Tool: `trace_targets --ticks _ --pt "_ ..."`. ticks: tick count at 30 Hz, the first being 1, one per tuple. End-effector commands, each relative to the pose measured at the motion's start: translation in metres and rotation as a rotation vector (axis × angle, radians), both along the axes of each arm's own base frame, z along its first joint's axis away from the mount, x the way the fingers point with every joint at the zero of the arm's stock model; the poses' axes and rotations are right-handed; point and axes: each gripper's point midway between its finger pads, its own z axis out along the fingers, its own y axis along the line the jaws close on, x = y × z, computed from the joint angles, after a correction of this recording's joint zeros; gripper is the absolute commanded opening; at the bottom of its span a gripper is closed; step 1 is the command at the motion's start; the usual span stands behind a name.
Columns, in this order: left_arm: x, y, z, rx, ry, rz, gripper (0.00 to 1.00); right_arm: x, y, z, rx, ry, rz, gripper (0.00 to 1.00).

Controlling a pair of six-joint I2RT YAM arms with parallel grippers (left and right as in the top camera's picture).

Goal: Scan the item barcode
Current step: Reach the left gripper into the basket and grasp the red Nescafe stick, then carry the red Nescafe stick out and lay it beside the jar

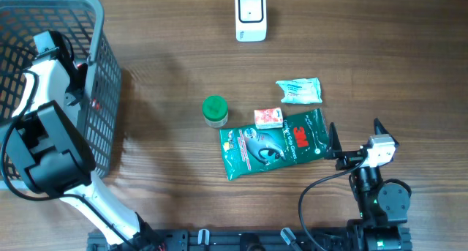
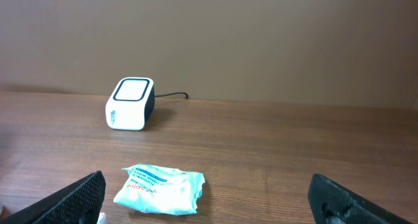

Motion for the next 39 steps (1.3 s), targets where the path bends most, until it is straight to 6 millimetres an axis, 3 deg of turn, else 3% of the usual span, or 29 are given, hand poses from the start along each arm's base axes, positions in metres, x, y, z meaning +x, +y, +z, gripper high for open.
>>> trace_targets --ticks 1,2,4,7,8,11,13,14,15,17,18,20,23,25,28,29,30,31,32,33,39 --pt "-0.021 -0.021 -0.009 -0.085 0.047 0.001 0.04 0.000 0.001 0.001 -0.011 -0.008 0.008 1.00" --pt "-0.017 -0.020 0.011 -0.066 0.002 -0.001 0.04 0.000 0.001 0.001 -0.011 -0.008 0.008 1.00" --pt "-0.011 -0.016 0.068 -0.009 -0.126 -0.002 0.04 0.000 0.001 0.001 -0.011 -0.008 0.008 1.00" --pt "-0.019 -0.015 0.164 0.073 -0.352 0.082 0.04 0.000 0.001 0.001 -0.012 -0.008 0.008 1.00" --pt "-0.029 -0.019 0.209 0.095 -0.464 0.111 0.04 0.000 0.001 0.001 -0.012 -0.008 0.008 1.00" --pt "-0.054 -0.040 0.270 0.095 -0.619 0.114 0.04 0.000 0.001 0.001 -0.011 -0.008 0.008 1.00" --pt "-0.084 -0.080 0.300 0.010 -0.692 0.080 0.04 0.000 0.002 0.001 -0.012 -0.008 0.009 1.00" --pt "-0.093 -0.102 0.303 -0.046 -0.692 0.038 0.04 0.000 0.001 0.001 -0.012 -0.008 0.008 1.00" --pt "-0.100 -0.133 0.302 -0.109 -0.674 -0.046 0.04 0.000 0.001 0.001 -0.012 -0.008 0.008 1.00" --pt "-0.101 -0.172 0.293 -0.160 -0.632 -0.161 0.04 0.000 0.002 0.001 -0.012 -0.008 0.009 1.00" --pt "-0.101 -0.208 0.278 -0.198 -0.589 -0.277 0.04 0.000 0.001 0.001 -0.011 -0.008 0.008 1.00" --pt "-0.103 -0.260 0.249 -0.222 -0.520 -0.488 0.04 0.000 0.002 0.001 -0.011 -0.008 0.009 1.00" --pt "-0.109 -0.308 0.201 -0.236 -0.441 -0.607 0.04 0.000 0.002 0.001 -0.012 -0.008 0.009 1.00" --pt "-0.112 -0.328 0.167 -0.253 -0.398 -0.622 0.04 0.000 0.001 0.001 -0.012 -0.008 0.008 1.00" --pt "-0.103 -0.312 0.156 -0.142 -0.395 -0.579 0.04 0.000 0.001 0.001 -0.012 -0.008 0.008 1.00" --pt "-0.098 -0.298 0.158 -0.070 -0.408 -0.548 0.04 0.000 0.001 0.001 -0.011 -0.008 0.008 1.00" --pt "-0.094 -0.269 0.159 0.066 -0.401 -0.481 0.04 0.000 0.002 0.001 -0.011 -0.008 0.009 1.00" --pt "-0.093 -0.254 0.156 0.124 -0.385 -0.445 0.23 0.000 0.002 0.001 -0.012 -0.008 0.009 1.00" --pt "-0.093 -0.249 0.153 0.138 -0.377 -0.431 0.54 0.000 0.001 0.001 -0.012 -0.008 0.008 1.00" --pt "-0.093 -0.244 0.147 0.145 -0.364 -0.417 1.00 0.000 0.001 0.001 -0.012 -0.008 0.008 1.00" --pt "-0.090 -0.213 0.063 0.172 -0.251 -0.338 1.00 0.000 0.001 0.001 -0.011 -0.008 0.008 1.00"
